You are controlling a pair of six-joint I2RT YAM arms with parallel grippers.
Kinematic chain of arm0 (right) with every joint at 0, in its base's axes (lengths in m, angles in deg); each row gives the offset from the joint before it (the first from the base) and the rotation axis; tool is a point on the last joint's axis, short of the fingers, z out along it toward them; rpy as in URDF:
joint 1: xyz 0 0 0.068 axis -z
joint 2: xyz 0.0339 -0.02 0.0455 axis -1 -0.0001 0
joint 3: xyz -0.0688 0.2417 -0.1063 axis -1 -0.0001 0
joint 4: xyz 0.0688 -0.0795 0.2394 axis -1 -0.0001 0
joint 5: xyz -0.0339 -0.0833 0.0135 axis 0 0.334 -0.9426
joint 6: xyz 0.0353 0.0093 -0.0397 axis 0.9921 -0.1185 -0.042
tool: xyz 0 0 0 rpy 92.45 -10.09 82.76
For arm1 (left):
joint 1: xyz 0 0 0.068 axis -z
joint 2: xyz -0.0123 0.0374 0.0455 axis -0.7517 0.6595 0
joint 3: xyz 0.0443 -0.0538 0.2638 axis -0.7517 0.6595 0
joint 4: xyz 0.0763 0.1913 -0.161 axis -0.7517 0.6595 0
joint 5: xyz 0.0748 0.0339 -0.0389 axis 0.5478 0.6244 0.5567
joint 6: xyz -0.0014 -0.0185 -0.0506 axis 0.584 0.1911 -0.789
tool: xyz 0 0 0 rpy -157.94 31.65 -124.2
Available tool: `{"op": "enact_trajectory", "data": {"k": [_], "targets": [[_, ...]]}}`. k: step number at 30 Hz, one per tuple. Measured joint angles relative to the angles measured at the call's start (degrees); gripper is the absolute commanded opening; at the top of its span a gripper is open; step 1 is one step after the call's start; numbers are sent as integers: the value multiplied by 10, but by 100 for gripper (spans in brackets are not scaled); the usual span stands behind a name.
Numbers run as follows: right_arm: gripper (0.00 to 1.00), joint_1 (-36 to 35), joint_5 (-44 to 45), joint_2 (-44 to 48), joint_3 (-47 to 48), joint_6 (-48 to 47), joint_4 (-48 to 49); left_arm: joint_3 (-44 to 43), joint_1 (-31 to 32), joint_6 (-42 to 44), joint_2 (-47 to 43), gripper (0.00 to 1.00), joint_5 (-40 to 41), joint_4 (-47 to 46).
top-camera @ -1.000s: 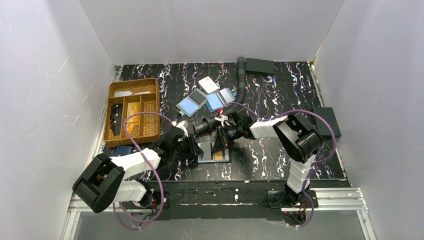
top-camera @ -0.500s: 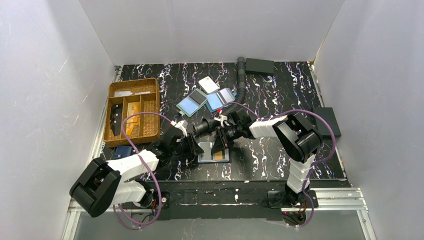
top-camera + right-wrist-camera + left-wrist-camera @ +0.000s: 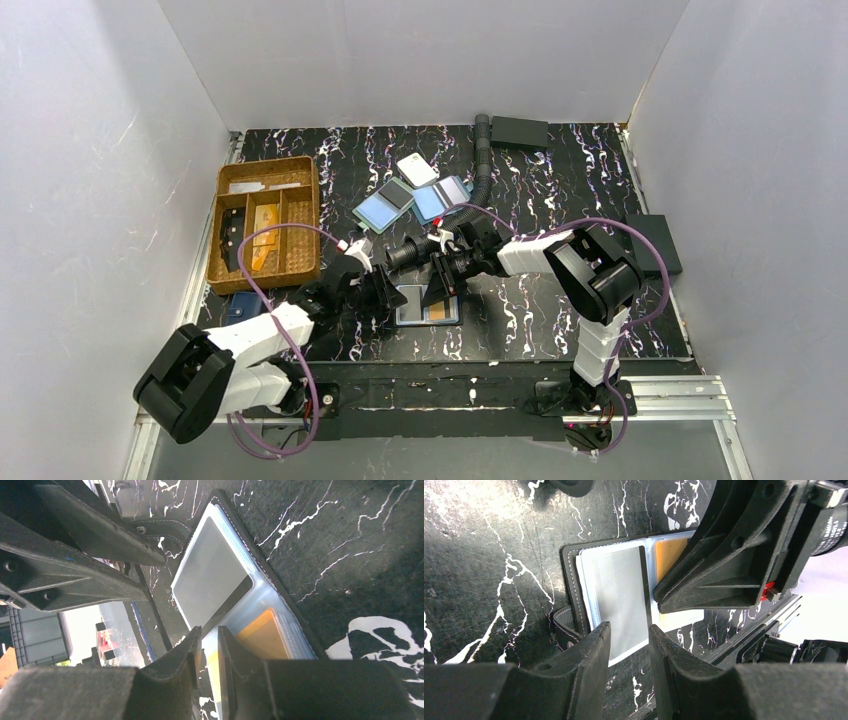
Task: Take the credit cards out of the card holder
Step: Remove the credit card from the card holder.
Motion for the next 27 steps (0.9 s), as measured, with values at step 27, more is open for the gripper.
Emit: {"op": "enact_trajectory", "data": {"k": [27], "targets": [[28, 0, -4, -7, 8, -3, -10, -4, 0, 0, 42, 30, -15, 3]]}}
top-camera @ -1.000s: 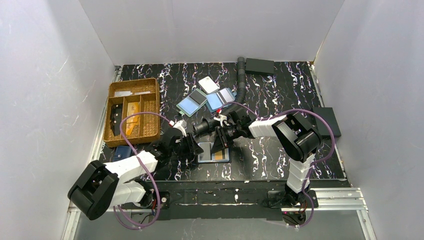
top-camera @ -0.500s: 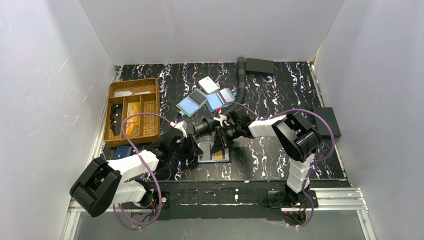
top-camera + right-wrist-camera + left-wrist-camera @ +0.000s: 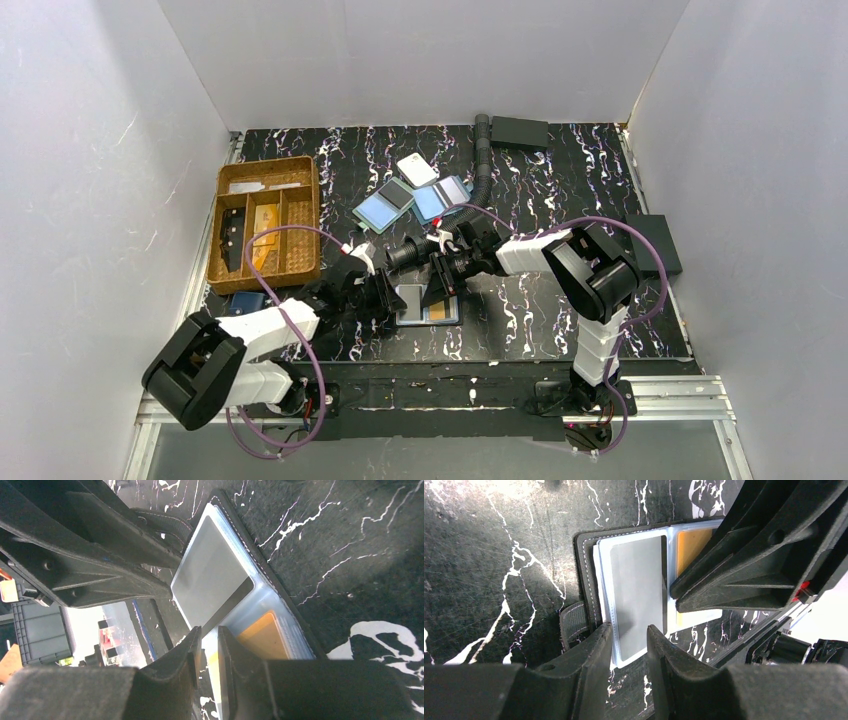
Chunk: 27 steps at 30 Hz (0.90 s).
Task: Take the credit cards out of the card holder
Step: Remove the credit card from the card holder.
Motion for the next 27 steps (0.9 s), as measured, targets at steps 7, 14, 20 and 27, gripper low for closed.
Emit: {"op": "enact_trajectory", "data": {"k": [7, 14, 20, 27], "targets": [[28, 0, -2, -2, 2, 0, -1, 0, 0, 0, -30, 31, 15, 0], [28, 0, -4, -3, 3, -2, -1, 0, 0, 0, -36, 31, 21, 0], [28, 0, -5, -3, 3, -4, -1, 0, 0, -1, -36, 31, 27, 1], [28, 0, -6, -4, 3, -7, -1, 0, 0, -5, -28, 28, 25, 3]]}}
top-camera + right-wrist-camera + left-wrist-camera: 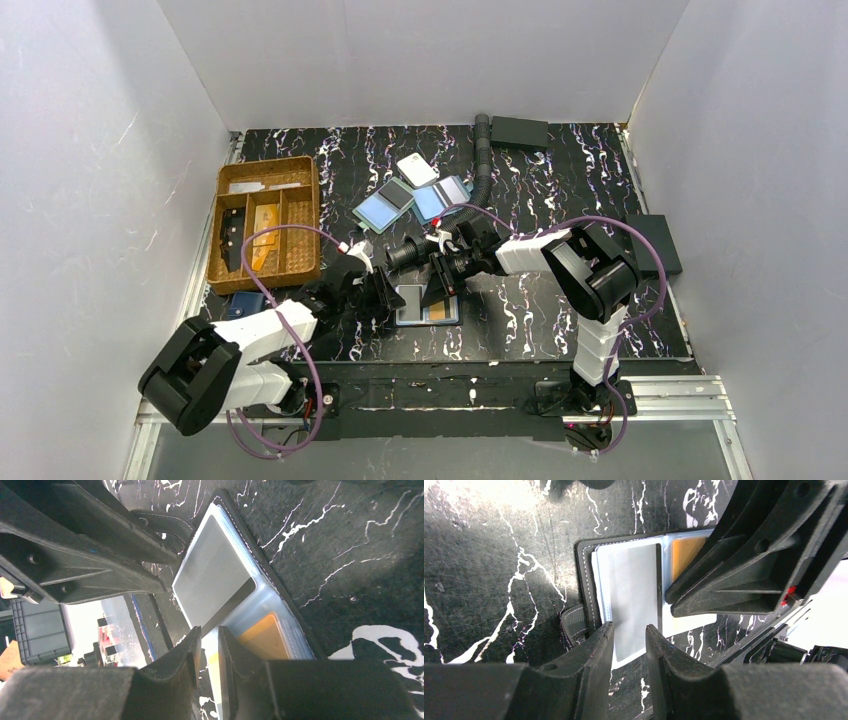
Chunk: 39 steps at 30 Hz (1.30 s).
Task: Take the credit cards out of the card holder
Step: Remove the credit card from the card holder.
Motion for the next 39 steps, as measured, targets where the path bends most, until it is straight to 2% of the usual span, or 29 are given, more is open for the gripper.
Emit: {"op": "enact_trajectory", "data": {"k": [16, 24, 39], "targets": [[28, 0, -1, -1, 3, -2, -5, -1, 0, -2, 25, 22, -14, 2], [28, 0, -3, -5, 6, -2, -6, -1, 0, -2, 17, 26, -9, 2], [29, 0, -5, -7, 8, -2, -8, -1, 0, -4, -5, 27, 6, 6]]}}
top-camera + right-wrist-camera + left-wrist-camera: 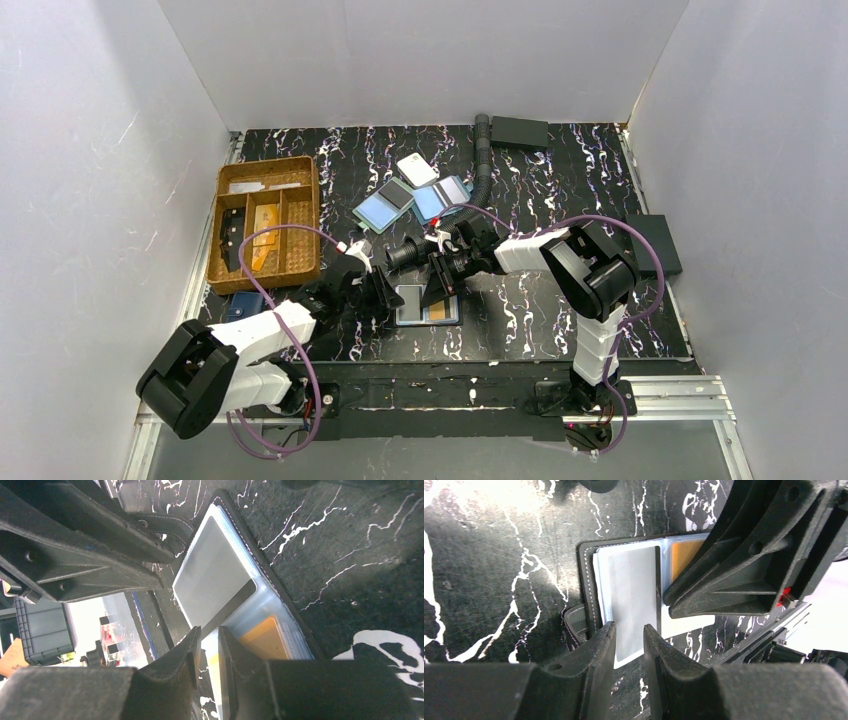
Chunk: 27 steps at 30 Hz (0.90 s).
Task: Take the credit cards out of the card holder
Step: Remove the credit card from the card holder.
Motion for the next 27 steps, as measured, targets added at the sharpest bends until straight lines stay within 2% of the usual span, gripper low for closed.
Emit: {"op": "enact_trajectory", "data": {"k": [10, 16, 27], "targets": [[29, 0, -1, -1, 3, -1, -4, 0, 0, 0, 0, 24, 15, 30], [29, 0, -1, -1, 3, -2, -4, 0, 0, 3, 0, 21, 11, 30], [29, 0, -2, -2, 4, -2, -6, -6, 0, 3, 21, 20, -12, 11]]}}
